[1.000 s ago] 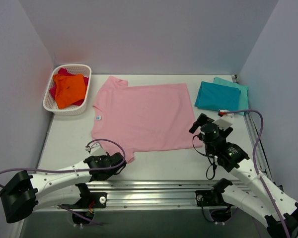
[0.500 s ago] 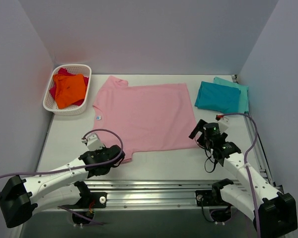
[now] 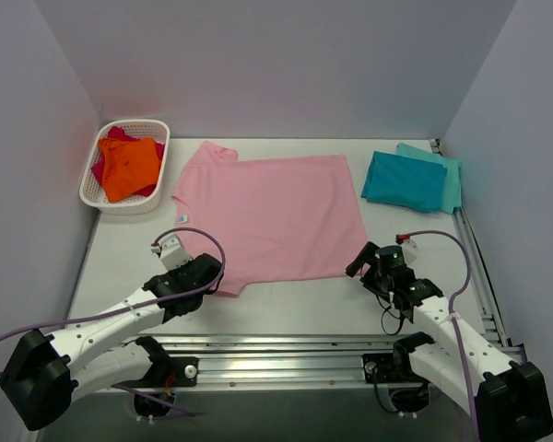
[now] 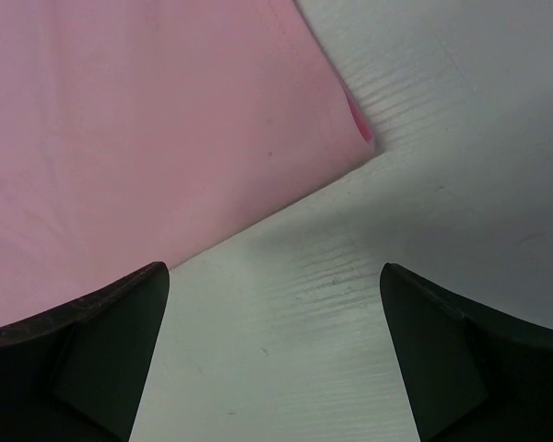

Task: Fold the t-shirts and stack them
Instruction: Grap the side of the flattened tshirt closest away from the robot with both arms

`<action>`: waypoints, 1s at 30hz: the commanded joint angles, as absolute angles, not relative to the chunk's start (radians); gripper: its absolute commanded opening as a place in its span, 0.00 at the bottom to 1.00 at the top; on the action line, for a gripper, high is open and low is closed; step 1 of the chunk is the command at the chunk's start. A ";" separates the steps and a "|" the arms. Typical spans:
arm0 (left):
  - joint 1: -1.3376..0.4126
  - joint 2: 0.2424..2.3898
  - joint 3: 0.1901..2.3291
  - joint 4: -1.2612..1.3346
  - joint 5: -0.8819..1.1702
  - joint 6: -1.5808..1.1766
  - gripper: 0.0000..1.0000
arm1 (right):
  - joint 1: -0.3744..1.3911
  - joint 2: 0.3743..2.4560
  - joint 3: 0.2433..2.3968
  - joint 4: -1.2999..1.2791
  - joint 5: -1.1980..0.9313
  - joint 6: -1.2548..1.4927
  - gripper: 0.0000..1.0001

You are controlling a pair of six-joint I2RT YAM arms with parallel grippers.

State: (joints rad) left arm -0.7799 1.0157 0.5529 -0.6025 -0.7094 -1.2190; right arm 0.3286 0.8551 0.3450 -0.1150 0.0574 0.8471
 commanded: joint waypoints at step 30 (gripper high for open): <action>-0.699 0.893 0.535 -0.604 -0.676 -1.161 0.02 | 0.247 1.003 0.331 0.081 0.117 0.881 0.07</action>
